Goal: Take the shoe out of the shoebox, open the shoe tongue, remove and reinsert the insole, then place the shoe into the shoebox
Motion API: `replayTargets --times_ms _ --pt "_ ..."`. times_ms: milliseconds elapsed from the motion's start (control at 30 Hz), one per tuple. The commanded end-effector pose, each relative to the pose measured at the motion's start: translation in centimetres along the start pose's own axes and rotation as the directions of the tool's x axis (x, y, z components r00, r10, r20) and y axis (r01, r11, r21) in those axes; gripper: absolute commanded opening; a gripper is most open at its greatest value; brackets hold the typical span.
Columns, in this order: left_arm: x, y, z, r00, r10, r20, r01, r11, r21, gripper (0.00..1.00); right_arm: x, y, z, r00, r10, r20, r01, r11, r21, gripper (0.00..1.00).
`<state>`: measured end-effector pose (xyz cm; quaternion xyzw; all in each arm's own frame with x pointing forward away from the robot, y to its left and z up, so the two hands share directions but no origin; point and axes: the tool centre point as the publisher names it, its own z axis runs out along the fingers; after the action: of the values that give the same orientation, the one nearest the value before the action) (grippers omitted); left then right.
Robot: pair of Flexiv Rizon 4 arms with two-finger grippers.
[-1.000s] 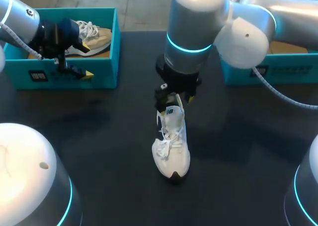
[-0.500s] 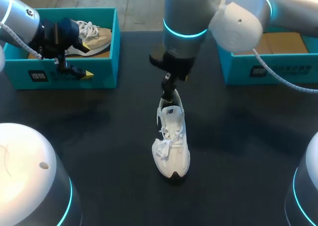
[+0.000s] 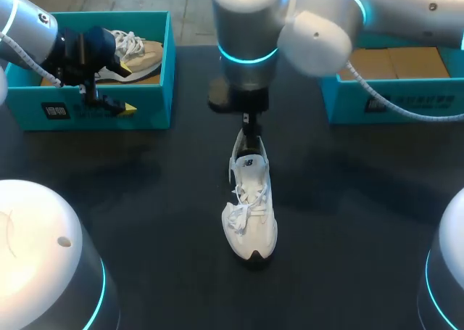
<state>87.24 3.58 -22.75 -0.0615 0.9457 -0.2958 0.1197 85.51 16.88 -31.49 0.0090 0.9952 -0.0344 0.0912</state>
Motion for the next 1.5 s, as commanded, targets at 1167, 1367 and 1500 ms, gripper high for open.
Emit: replayTargets --times_ms 1167,1367,1500 --pt "0.0 0.0 0.0 1.0 0.0 0.0 0.0 1.0 -0.004 1.0 -2.2 0.9 7.6 0.998 0.02 -0.056 -0.018 0.999 0.034 0.34" --pt "0.0 0.0 0.0 1.0 0.0 0.0 0.0 1.0 -0.004 1.0 -2.0 0.6 7.6 0.997 0.052 -0.06 -0.05 0.998 0.039 0.0" --pt "0.0 0.0 0.0 1.0 0.0 0.0 0.0 1.0 -0.004 1.0 -1.6 0.3 6.0 0.996 0.079 -0.047 -0.076 0.995 0.06 0.0"
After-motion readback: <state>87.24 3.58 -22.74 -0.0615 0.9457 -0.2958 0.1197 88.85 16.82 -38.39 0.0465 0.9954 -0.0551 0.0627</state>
